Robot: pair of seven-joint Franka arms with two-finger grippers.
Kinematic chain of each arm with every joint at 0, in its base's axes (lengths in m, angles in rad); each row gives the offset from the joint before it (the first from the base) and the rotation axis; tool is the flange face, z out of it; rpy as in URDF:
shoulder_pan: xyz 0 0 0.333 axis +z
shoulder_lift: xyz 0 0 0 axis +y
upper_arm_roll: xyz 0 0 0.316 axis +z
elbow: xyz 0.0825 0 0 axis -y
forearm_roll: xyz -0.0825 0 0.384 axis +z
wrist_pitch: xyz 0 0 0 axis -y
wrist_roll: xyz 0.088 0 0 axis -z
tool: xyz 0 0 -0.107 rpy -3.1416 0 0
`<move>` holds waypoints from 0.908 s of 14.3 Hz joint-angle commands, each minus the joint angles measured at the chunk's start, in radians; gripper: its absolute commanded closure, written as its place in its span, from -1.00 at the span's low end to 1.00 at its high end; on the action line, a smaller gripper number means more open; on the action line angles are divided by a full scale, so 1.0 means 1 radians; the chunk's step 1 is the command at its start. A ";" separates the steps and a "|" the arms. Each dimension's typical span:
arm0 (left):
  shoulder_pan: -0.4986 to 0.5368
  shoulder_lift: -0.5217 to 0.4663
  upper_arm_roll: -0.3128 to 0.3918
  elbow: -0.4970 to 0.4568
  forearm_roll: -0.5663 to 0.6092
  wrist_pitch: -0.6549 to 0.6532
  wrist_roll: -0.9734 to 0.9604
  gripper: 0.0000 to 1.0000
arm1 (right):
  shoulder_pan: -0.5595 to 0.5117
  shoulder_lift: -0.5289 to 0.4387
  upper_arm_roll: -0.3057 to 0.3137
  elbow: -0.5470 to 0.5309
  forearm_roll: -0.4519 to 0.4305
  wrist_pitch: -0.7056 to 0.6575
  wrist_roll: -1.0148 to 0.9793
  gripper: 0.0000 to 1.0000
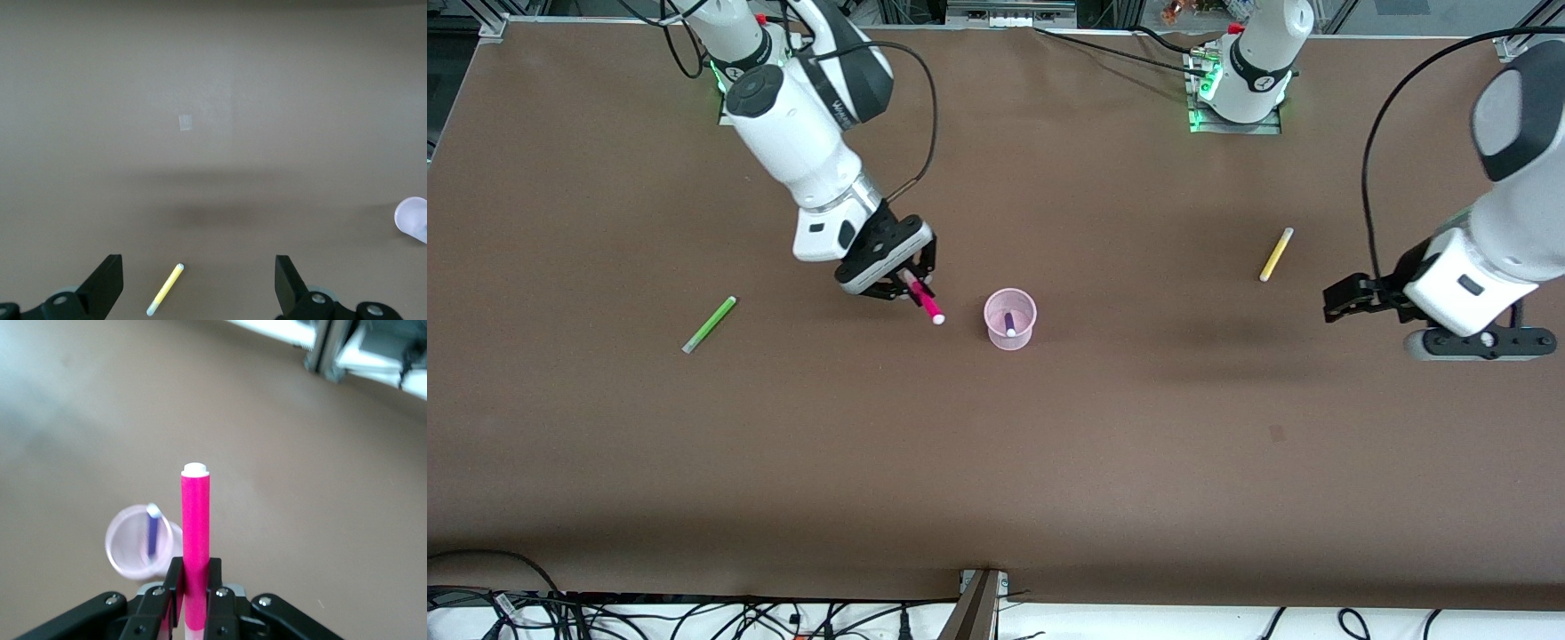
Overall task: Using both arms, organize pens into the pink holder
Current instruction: 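Lower the pink marker into the pink cup with the right gripper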
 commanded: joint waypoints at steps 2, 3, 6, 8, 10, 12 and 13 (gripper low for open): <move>0.044 -0.157 -0.016 -0.236 -0.042 0.147 0.076 -1.00 | 0.098 0.139 -0.004 0.073 0.016 0.230 0.020 1.00; 0.042 -0.177 -0.016 -0.276 -0.042 0.185 0.076 -1.00 | 0.115 0.166 -0.007 0.076 0.016 0.288 0.020 1.00; 0.027 -0.167 -0.022 -0.254 -0.033 0.183 0.080 -1.00 | 0.149 0.245 -0.018 0.077 0.016 0.408 0.020 1.00; 0.027 -0.165 -0.034 -0.240 -0.020 0.176 0.114 -1.00 | 0.198 0.298 -0.058 0.078 0.016 0.498 0.020 1.00; 0.032 -0.159 -0.033 -0.225 -0.019 0.125 0.171 -1.00 | 0.276 0.347 -0.125 0.092 0.024 0.560 0.019 1.00; 0.039 -0.153 -0.033 -0.200 -0.020 0.103 0.166 -1.00 | 0.325 0.358 -0.174 0.096 0.044 0.559 0.019 1.00; 0.039 -0.150 -0.030 -0.192 -0.020 0.100 0.162 -1.00 | 0.329 0.360 -0.178 0.096 0.044 0.560 0.019 1.00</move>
